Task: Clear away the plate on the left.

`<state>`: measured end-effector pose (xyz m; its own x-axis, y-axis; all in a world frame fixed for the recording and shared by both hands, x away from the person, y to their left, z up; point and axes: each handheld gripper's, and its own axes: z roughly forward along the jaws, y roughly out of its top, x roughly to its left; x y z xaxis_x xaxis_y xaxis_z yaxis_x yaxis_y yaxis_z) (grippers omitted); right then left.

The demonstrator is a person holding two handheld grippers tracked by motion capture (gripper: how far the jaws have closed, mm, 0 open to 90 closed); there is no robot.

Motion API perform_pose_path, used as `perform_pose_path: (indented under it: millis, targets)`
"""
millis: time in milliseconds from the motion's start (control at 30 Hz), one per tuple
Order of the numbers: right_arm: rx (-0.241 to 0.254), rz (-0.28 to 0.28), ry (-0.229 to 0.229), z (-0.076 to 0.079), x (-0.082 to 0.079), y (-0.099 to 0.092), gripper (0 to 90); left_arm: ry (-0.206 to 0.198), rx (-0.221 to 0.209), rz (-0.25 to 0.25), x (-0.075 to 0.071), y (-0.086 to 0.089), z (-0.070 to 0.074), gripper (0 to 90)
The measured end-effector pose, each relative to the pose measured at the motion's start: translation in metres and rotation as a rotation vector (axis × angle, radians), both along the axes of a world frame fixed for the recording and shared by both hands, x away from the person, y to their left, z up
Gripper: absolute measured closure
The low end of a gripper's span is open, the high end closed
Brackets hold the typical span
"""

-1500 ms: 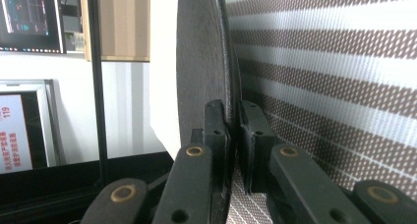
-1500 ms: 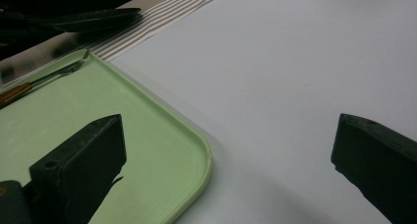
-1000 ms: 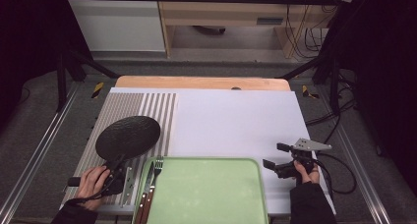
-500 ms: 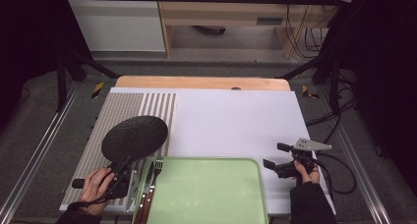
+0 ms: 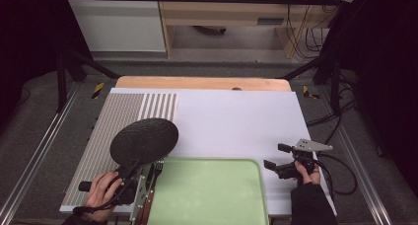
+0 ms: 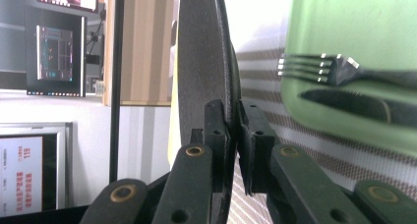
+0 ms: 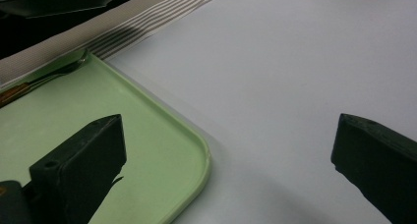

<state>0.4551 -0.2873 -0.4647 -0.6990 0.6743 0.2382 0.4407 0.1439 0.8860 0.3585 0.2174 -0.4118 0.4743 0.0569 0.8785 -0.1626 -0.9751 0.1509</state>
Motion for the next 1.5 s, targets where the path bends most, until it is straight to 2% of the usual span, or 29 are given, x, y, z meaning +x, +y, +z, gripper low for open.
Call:
perform_pose_path:
  millis: [200, 467, 667, 900, 1033, 1500]
  targets:
    - [0.000, 0.000, 0.000, 0.000, 0.000, 0.000, 0.3, 0.003, 0.005, -0.036, -0.006, -0.011, 0.003, 82.8]
    - [0.000, 0.000, 0.001, 0.000, 0.000, 0.000, 0.3, 0.004, -0.014, -0.081, -0.017, -0.024, 0.010, 82.8]
    - [-0.003, 0.001, 0.003, 0.000, 0.000, 0.000, 0.3, 0.008, -0.006, -0.116, -0.027, -0.037, 0.014, 82.7]
    - [-0.003, 0.000, 0.003, 0.000, 0.000, 0.000, 0.3, 0.017, -0.013, -0.173, -0.037, -0.048, 0.016, 82.7]
    - [-0.005, 0.000, 0.004, 0.000, 0.000, 0.000, 0.3, 0.016, -0.002, -0.191, -0.042, -0.054, 0.016, 82.7]
    - [-0.004, 0.000, 0.003, 0.000, 0.000, 0.000, 0.3, 0.048, -0.004, -0.241, -0.058, -0.071, 0.017, 82.6]
